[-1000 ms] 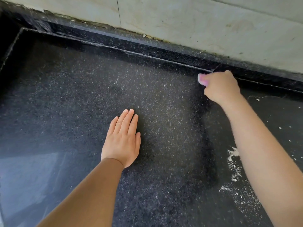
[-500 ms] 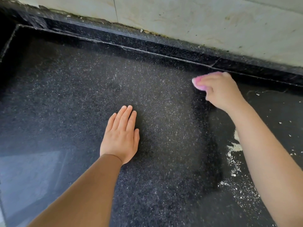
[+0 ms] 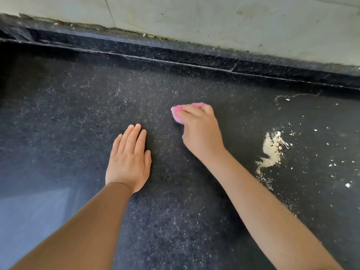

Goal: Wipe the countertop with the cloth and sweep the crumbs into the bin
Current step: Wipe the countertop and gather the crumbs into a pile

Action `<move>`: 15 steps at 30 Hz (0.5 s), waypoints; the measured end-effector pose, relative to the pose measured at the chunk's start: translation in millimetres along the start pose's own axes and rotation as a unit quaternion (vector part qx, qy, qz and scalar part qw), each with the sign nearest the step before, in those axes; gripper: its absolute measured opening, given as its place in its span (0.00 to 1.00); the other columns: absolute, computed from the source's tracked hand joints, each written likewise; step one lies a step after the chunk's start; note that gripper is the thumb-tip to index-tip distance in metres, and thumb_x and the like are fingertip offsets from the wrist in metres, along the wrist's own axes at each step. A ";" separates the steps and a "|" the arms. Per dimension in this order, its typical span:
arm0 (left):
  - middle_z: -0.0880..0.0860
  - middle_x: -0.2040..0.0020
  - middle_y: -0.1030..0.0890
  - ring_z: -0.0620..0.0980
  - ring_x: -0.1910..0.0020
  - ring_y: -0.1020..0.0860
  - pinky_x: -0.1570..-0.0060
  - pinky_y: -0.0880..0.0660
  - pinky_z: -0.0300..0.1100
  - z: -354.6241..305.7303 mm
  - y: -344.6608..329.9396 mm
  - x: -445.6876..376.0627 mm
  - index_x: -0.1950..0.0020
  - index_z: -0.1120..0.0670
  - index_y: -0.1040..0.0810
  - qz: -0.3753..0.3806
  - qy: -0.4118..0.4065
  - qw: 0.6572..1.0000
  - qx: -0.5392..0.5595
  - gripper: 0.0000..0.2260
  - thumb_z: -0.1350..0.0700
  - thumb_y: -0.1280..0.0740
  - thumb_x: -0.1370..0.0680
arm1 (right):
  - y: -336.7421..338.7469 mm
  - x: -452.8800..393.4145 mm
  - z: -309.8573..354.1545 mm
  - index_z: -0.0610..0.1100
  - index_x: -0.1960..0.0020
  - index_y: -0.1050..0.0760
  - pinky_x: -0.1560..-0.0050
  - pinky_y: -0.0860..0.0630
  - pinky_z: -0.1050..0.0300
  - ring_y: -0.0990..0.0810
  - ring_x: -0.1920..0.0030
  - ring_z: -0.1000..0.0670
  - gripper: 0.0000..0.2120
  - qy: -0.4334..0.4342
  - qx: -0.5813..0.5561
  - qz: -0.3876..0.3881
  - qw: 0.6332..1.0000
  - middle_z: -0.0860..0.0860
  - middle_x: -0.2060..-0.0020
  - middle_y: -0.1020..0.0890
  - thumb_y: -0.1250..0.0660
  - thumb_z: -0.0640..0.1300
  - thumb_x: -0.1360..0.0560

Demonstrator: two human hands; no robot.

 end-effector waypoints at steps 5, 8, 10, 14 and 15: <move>0.65 0.36 0.28 0.63 0.36 0.30 0.35 0.49 0.47 -0.5 0.1 -0.2 0.37 0.68 0.29 0.006 0.003 1.000 0.006 0.24 0.54 0.50 0.25 | -10.3 -5.3 -19.3 0.42 0.47 0.23 0.55 0.25 0.48 0.27 0.45 0.40 0.22 -0.033 0.017 -0.058 0.998 0.49 0.46 0.20 0.38 0.25 0.36; 0.65 0.35 0.29 0.62 0.34 0.32 0.35 0.49 0.47 -0.7 -1.2 0.8 0.36 0.68 0.30 0.011 0.007 1.000 0.010 0.25 0.53 0.52 0.25 | 11.3 6.9 -82.3 0.46 0.45 0.25 0.48 0.37 0.56 0.34 0.39 0.41 0.22 -0.140 0.091 -0.062 0.984 0.52 0.39 0.25 0.42 0.27 0.33; 0.64 0.35 0.29 0.62 0.34 0.32 0.35 0.48 0.48 -0.5 -1.4 1.0 0.36 0.68 0.30 0.011 0.010 1.000 0.009 0.25 0.53 0.52 0.25 | 33.8 17.0 -121.0 0.46 0.50 0.27 0.56 0.48 0.60 0.33 0.40 0.41 0.21 -0.204 0.135 -0.073 0.967 0.50 0.40 0.24 0.43 0.27 0.35; 0.65 0.35 0.29 0.63 0.35 0.32 0.35 0.50 0.46 0.1 -2.2 0.7 0.36 0.68 0.30 0.006 0.007 1.000 0.007 0.25 0.53 0.52 0.25 | 70.1 22.4 -135.3 0.42 0.54 0.28 0.62 0.49 0.60 0.28 0.45 0.38 0.18 -0.236 0.135 -0.115 0.955 0.45 0.51 0.22 0.43 0.25 0.38; 0.65 0.35 0.29 0.63 0.34 0.32 0.35 0.50 0.46 -0.2 -2.3 1.0 0.36 0.68 0.31 0.005 0.006 1.000 0.008 0.25 0.53 0.52 0.25 | 73.3 20.8 -122.0 0.45 0.59 0.30 0.63 0.50 0.60 0.27 0.48 0.38 0.18 -0.214 0.130 -0.132 0.959 0.48 0.57 0.24 0.42 0.25 0.41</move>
Point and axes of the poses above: each hand's wrist, its own x-axis away from the middle knuckle, its own y-axis out of the back of the hand, z = x × y, the point moved 5 cm from there along -x, towards the middle knuckle
